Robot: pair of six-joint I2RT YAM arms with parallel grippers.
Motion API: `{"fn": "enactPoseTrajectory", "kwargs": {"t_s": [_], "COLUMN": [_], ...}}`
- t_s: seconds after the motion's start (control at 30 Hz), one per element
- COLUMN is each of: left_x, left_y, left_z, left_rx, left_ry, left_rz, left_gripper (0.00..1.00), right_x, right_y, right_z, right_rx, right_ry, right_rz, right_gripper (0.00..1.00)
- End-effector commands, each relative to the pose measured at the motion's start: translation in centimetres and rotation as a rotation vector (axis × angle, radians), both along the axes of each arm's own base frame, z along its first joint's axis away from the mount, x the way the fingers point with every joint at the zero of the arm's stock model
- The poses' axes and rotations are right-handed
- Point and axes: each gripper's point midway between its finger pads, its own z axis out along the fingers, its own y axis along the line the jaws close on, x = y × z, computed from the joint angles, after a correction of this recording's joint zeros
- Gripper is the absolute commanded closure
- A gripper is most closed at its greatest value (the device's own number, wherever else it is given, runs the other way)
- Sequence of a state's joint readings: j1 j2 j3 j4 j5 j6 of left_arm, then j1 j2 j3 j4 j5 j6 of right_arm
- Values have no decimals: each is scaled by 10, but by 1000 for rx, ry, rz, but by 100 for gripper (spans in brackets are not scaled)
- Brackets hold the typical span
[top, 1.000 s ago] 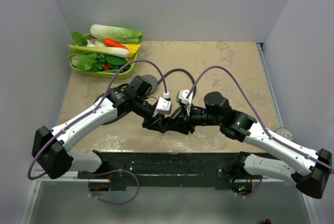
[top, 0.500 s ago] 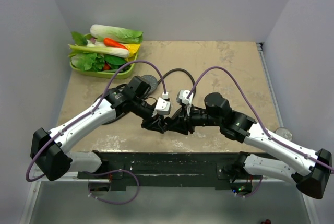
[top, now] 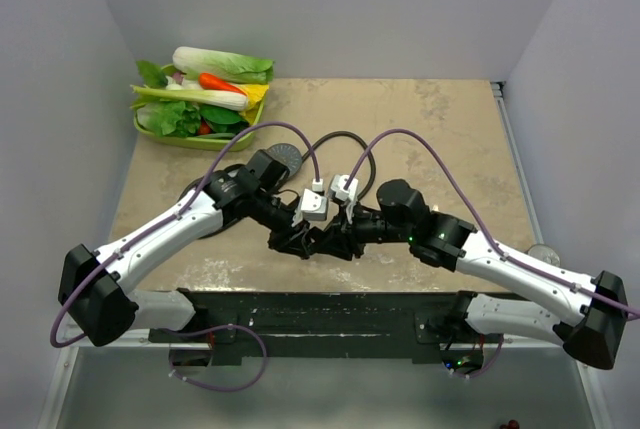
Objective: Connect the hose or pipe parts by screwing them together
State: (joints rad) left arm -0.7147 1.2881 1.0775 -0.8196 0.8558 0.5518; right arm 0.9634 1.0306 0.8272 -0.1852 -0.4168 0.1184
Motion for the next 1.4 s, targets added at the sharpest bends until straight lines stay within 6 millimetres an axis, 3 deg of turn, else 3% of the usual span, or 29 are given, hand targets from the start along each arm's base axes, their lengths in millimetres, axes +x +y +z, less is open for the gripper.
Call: {"fn": "enactPoseTrajectory", "kwargs": {"t_s": [0.0, 0.47, 0.7, 0.73, 1.1, 1.37], "left_x": [10, 16, 15, 16, 17, 23], "left_y": [-24, -23, -24, -24, -30, -28], "left_z": [45, 46, 47, 48, 58, 73], "left_rx": [-189, -182, -189, -190, -228, -282], "left_ry": [-107, -130, -135, -136, -81, 23], "left_rz": [-21, 13, 7, 8, 17, 48], "left_gripper": [100, 100, 100, 100, 100, 100], "right_x": [-9, -24, -20, -16, -5, 5], "right_y": [-2, 0, 5, 8, 14, 10], "right_z": [-28, -62, -47, -31, -1, 34], "right_rx": [-93, -98, 49, 127, 371, 540], "right_ry": [97, 322, 381, 362, 319, 226], "right_rz": [-32, -164, -240, -247, -346, -387], "right_gripper": [100, 100, 100, 100, 100, 100]}}
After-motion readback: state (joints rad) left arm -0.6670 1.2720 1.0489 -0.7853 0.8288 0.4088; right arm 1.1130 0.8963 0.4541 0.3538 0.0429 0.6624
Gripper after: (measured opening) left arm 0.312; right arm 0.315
